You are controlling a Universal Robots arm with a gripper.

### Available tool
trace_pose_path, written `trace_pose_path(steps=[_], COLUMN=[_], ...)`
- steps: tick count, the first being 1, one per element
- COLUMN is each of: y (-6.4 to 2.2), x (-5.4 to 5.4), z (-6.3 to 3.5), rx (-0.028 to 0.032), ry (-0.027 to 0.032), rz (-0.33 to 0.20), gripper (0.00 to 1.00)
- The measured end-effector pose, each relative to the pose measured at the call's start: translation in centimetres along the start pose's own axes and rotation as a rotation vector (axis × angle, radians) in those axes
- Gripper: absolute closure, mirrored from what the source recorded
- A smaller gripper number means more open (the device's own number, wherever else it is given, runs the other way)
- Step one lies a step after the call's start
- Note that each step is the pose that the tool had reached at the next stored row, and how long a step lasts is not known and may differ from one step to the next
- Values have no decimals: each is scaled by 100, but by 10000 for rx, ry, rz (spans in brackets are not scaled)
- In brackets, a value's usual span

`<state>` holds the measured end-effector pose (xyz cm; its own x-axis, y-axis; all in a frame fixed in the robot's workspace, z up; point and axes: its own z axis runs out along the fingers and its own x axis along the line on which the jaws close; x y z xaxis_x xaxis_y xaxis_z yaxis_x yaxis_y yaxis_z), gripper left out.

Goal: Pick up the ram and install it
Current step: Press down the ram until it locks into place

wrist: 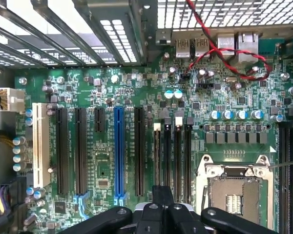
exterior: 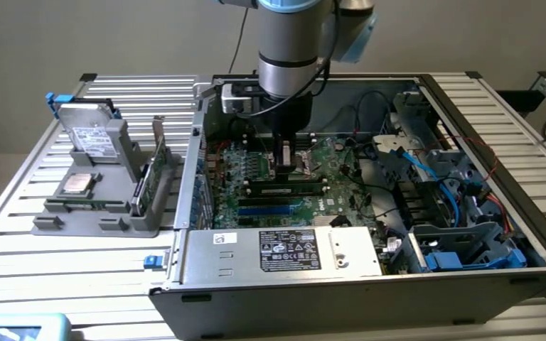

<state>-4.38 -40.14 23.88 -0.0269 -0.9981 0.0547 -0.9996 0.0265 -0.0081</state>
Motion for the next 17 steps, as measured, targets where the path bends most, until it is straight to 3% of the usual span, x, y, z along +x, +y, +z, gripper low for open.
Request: trace_pose_path(steps=[11, 17], y=[-194, -199], x=[44, 44], z=[-36, -37], rx=[-71, -72], ry=[3, 4], rz=[-4, -3], gripper=[89, 89])
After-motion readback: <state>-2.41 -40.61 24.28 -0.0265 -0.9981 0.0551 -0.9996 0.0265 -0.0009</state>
